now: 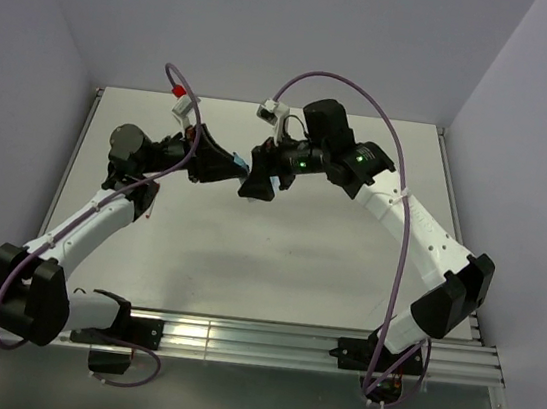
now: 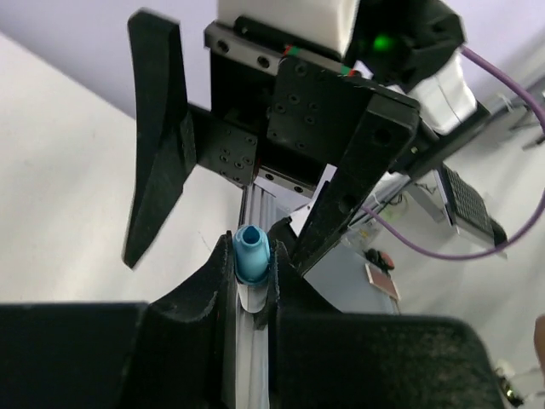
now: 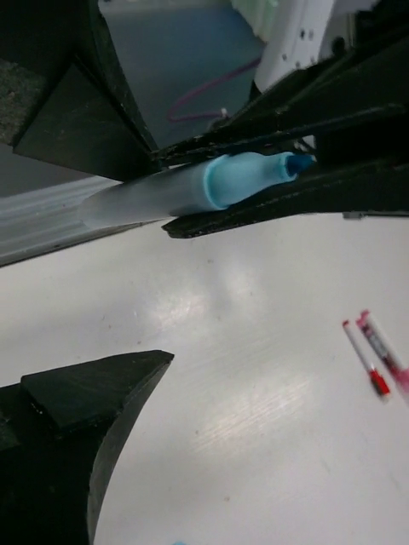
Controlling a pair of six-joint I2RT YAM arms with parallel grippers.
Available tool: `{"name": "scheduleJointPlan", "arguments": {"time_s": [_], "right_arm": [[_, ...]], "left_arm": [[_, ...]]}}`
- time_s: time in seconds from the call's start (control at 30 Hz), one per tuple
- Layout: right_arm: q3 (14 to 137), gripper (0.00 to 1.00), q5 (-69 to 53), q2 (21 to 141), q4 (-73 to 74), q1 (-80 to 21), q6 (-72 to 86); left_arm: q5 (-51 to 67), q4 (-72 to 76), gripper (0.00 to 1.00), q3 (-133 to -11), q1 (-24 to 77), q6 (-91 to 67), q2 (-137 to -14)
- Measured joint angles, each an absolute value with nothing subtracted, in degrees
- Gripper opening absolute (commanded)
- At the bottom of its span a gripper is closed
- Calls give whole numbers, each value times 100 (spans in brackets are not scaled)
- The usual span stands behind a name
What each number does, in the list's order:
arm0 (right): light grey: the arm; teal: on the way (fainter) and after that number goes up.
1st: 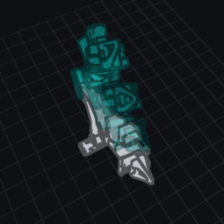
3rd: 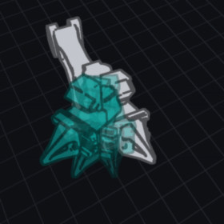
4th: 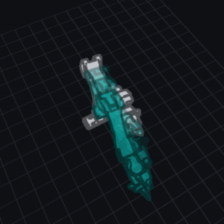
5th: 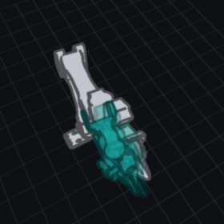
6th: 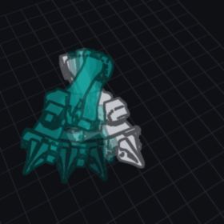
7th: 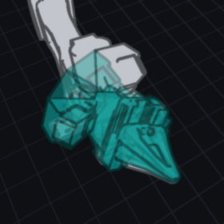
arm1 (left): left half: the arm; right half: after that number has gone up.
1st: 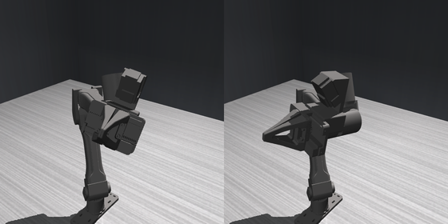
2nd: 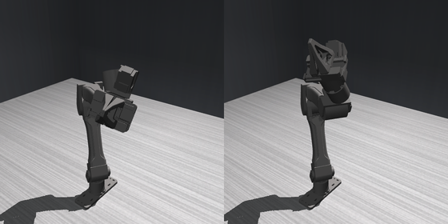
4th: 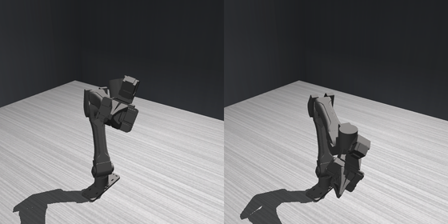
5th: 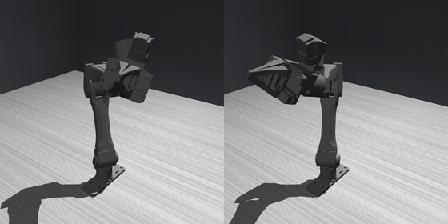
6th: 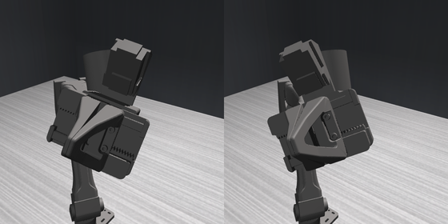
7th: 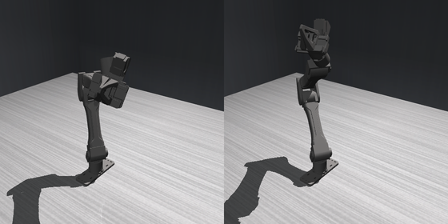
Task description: Insert the pens into the pen caps
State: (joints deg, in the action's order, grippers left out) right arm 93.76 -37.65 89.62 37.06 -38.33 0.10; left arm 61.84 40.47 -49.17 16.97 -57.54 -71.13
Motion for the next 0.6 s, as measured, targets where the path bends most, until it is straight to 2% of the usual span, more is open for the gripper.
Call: {"name": "scheduleJointPlan", "arguments": {"time_s": [0.1, 0.2, 0.33, 0.5, 0.6], "right_arm": [[9194, 77, -4287, 8774, 3686, -3789, -10], [9013, 67, -4711, 8674, 3673, -3760, -14], [8836, 62, -5078, 8659, 3662, -3760, 10], [8724, 51, -5358, 8656, 3634, -3760, 128], [8694, 50, -5461, 8656, 3588, -3760, 209]], "left_arm": [[6469, 4856, 0, -4917, 1695, -6141, -7240], [6676, 5317, 0, -4919, 1697, -6379, -7310], [6840, 5505, 0, -4921, 1726, -6423, -7314], [6884, 5470, 0, -4921, 1826, -6307, -7312], [6879, 5454, 0, -4921, 1859, -6235, -7310]]}}
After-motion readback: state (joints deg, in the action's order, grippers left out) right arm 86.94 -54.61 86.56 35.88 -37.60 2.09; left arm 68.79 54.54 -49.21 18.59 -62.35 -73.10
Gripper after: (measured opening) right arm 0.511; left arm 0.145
